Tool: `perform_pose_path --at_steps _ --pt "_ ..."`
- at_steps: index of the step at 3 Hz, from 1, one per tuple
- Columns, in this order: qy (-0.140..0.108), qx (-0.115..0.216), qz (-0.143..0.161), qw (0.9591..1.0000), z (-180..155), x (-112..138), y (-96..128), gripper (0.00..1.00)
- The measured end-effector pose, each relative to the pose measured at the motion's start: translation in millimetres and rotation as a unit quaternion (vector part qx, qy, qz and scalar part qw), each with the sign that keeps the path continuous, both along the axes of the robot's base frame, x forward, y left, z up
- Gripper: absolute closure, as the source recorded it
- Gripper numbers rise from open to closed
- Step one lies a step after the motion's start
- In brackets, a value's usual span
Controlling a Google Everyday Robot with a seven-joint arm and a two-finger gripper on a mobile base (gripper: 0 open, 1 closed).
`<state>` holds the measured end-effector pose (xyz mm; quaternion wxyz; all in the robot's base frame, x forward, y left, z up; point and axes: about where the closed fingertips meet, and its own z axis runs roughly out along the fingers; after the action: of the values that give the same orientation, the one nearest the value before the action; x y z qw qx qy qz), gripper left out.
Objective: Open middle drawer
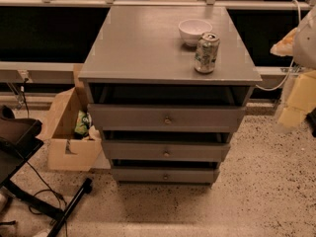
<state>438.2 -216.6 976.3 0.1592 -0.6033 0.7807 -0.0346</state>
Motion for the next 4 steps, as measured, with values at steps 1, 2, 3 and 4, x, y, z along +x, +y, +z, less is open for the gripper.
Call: perform_pose_path --at_steps 1,2,3,4 --pt "0.0 0.0 0.0 1.0 0 0 0 0.0" --pt "-0.001 -0.013 -0.012 0.9998 -24 -1 -3 0.0" --pt "-0.015 -0.034 -0.05 0.9981 -72 -7 -7 0.0" --pt "-0.018 -0.061 -0.078 0.9949 -136 -3 -8 0.0"
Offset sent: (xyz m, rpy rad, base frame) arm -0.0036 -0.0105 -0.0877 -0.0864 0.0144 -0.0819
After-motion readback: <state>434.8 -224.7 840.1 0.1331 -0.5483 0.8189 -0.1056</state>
